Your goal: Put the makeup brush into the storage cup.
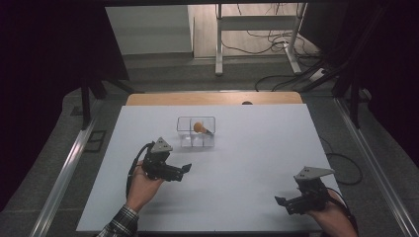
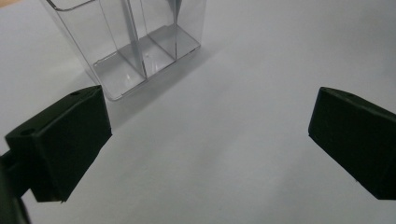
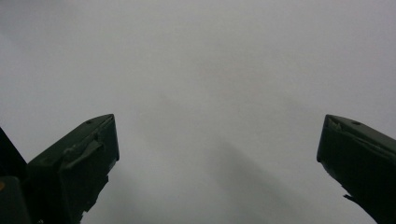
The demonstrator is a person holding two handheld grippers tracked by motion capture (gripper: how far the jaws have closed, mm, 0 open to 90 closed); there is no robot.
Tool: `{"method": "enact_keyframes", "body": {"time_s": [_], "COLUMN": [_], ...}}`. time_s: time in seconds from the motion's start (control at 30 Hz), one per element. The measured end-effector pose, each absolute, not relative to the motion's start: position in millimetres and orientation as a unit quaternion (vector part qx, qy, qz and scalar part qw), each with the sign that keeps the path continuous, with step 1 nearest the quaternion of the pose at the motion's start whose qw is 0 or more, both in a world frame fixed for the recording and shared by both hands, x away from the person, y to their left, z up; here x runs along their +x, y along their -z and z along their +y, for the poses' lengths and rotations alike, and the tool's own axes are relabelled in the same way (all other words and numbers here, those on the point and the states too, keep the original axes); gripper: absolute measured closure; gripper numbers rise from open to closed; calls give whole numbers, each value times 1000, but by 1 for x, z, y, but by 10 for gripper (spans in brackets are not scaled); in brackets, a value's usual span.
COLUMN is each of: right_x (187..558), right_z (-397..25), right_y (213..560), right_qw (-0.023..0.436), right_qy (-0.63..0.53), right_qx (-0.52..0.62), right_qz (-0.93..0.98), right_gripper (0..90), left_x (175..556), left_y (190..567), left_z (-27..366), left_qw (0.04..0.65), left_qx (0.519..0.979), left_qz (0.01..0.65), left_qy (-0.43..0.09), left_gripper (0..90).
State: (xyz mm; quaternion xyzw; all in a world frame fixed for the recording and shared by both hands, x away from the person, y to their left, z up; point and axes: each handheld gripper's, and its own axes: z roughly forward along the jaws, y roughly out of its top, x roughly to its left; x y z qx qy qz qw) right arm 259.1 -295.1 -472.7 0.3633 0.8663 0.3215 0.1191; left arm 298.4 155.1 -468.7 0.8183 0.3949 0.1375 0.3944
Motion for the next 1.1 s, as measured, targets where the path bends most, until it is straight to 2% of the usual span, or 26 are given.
{"method": "enact_keyframes", "body": {"time_s": [1.1], "right_x": [259], "right_z": [-295], "right_y": [473], "right_qw": [118], "right_qy": [-320], "right_qx": [364], "right_qz": [867], "right_gripper": [0], "left_x": [260], "left_y": [469], "left_z": [179], "left_qw": [405], "left_qx": [809], "left_qz": [403], "left_qy": [-136], "left_gripper": [3]}}
